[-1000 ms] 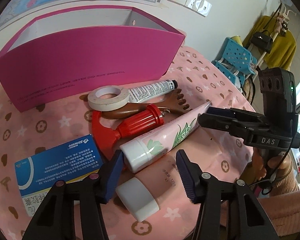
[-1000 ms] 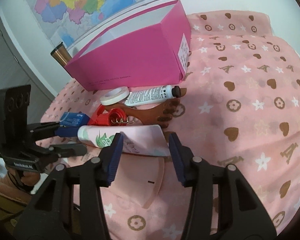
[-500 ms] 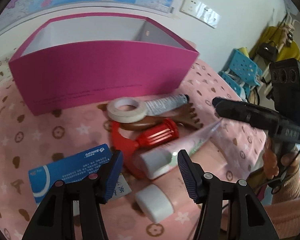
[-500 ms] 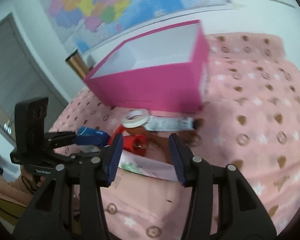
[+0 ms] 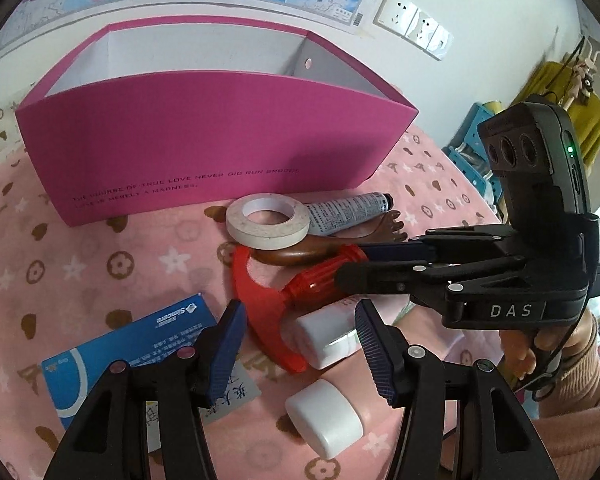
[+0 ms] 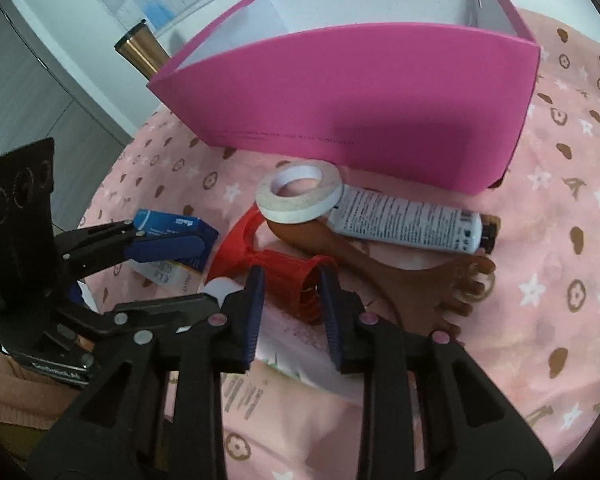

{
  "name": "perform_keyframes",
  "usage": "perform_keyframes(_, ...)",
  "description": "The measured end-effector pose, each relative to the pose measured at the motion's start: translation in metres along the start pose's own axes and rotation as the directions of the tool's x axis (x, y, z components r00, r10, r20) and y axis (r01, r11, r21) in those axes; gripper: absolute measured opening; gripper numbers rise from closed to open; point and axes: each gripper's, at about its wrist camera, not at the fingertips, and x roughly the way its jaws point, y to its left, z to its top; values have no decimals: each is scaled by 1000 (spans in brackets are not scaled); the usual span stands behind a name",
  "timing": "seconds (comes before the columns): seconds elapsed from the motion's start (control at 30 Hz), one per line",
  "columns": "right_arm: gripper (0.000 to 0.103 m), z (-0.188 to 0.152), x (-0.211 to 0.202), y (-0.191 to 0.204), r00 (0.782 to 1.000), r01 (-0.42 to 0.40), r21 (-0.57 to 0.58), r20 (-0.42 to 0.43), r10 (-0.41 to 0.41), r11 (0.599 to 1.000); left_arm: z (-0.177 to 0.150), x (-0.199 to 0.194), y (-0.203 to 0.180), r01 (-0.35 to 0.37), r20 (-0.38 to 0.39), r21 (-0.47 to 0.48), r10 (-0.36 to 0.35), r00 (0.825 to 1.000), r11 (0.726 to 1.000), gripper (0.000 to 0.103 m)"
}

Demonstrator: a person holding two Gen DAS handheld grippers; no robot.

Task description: Organize rigid objects

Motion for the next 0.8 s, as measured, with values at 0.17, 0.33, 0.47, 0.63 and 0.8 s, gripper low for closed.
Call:
perform_keyframes(0.17, 18, -4, -1, 0, 1000, -12, 5, 21, 12, 1000, 1, 1, 3, 9, -3, -23, -9, 1000, 1000, 59)
perform_keyframes(0.33, 11, -6, -18, -3, 996, -30, 16, 88, 28, 999, 1, -1, 11, 24, 2, -47, -24, 1000, 999, 64)
perform_keyframes(0.47, 11, -8, -30, -6, 990, -57, 32, 130, 52, 998, 2, 1, 11, 34, -7, -48, -34, 999, 998, 66)
perform_keyframes(0.63, 10, -6, -42, -4, 982, -75, 30, 173, 69, 997, 6, 0, 6, 68, -4, -32, -68, 998, 997, 63)
perform_keyframes(0.8, 6, 0, -54, 3, 974, -87, 4, 209, 84, 996, 15, -14, -3, 88, 41, 12, -88, 995, 996, 55)
